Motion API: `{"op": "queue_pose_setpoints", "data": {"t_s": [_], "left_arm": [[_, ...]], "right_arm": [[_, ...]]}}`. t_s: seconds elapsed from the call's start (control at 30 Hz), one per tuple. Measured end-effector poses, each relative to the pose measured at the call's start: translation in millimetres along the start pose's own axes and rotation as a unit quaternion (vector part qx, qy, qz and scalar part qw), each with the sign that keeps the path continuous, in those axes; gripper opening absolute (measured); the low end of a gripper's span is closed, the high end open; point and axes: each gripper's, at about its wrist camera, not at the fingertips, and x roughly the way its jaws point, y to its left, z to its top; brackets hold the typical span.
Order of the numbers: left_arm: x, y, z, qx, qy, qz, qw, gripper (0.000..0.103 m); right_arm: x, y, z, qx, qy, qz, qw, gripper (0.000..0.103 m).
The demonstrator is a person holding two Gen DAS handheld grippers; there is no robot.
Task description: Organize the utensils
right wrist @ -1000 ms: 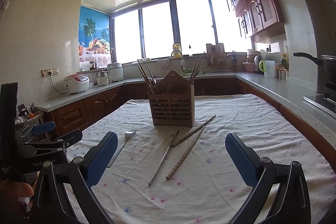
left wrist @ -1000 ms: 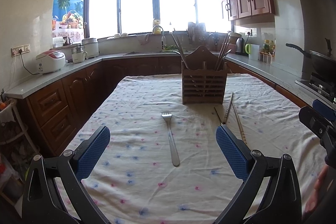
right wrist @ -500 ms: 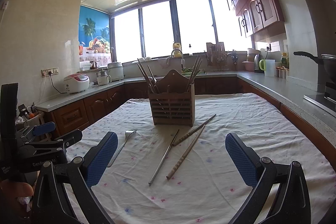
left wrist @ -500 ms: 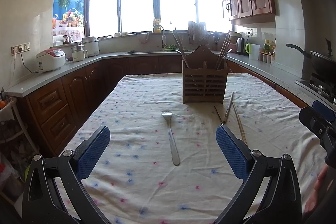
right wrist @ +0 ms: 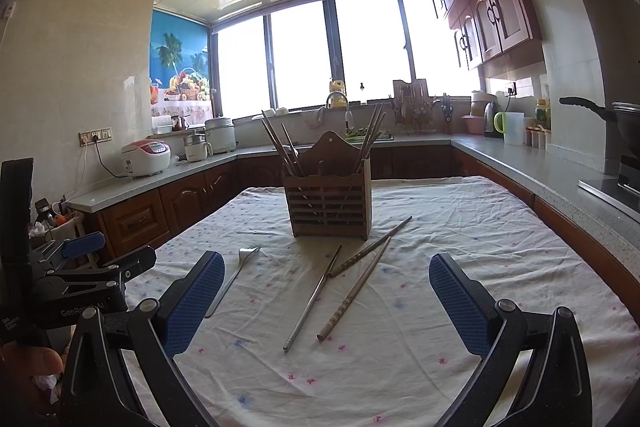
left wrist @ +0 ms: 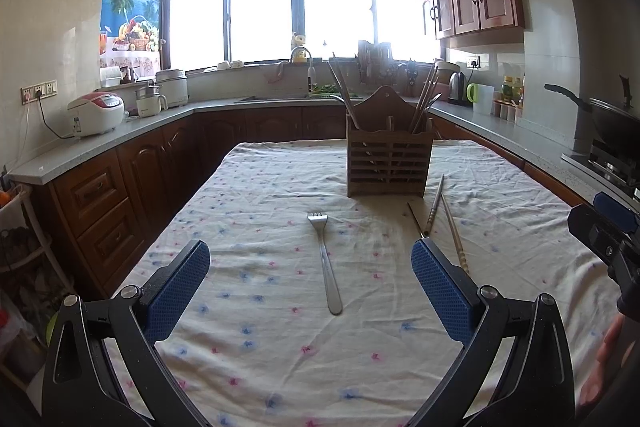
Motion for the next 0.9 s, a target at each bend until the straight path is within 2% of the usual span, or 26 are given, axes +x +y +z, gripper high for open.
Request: {"op": "queue_pose_setpoints", "data": {"t_s": [0.9], "left_arm": [[-1.4,-2.7,0.4,-0.002,0.001,-0.005,1.0000,0.103]], "right_arm": [[0.9,-0.1,0.3,0.000,0.003,-0.001,1.000,0.103]]}}
